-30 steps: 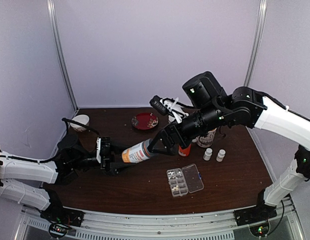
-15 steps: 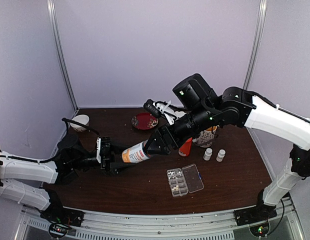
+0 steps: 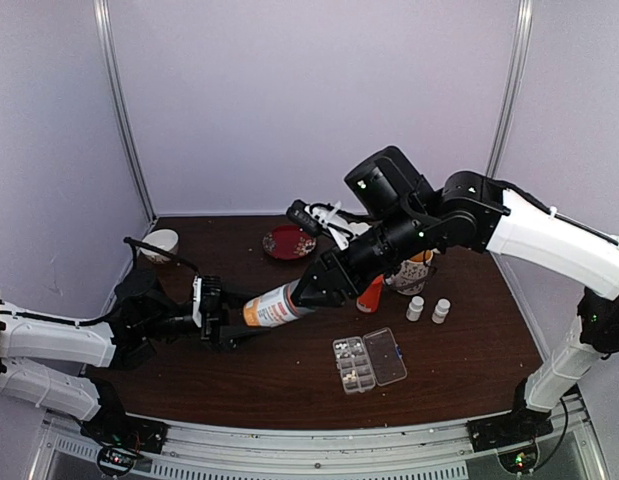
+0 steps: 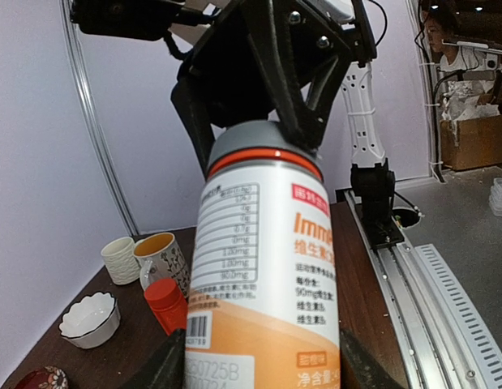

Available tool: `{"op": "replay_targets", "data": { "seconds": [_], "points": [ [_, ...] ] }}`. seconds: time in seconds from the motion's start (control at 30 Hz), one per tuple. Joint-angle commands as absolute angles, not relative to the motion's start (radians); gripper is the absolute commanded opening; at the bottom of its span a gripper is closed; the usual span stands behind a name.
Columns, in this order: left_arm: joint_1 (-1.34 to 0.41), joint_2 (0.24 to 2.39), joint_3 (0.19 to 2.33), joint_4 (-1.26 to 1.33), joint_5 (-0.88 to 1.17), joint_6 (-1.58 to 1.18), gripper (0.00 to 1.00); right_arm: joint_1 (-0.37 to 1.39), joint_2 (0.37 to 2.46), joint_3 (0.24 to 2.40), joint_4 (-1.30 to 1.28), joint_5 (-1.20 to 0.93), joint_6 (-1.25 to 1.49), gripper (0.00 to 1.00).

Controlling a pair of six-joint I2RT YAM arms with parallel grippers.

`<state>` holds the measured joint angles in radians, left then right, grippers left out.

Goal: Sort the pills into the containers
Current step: Unscrew the lid of the pill bottle.

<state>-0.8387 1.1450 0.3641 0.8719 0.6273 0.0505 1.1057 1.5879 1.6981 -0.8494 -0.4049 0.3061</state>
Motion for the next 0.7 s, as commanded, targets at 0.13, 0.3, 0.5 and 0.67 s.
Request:
{"op": "replay_targets", "data": {
  "seconds": [0.13,0.3,0.5,0.67],
  "points": [
    [-0.834,1.151,0.385,0.942,0.615,0.051,0.18,1.116,1.61,1.734,-0.879,-0.426,0.258,0.7],
    [-0.834,1.149,0.382,0.942,0.614,0.051,0.18,1.117,1.612,1.734,-0.881,-0.418,0.252,0.7],
    [-0.834,1.149,0.382,0.943,0.612,0.048,0.18,1.119,1.617,1.743,-0.895,-0.407,0.223,0.49],
    [-0.834,1.149,0.38,0.948,0.614,0.039,0.18,1.13,1.614,1.737,-0.888,-0.386,0.124,0.41]
  ]
}}
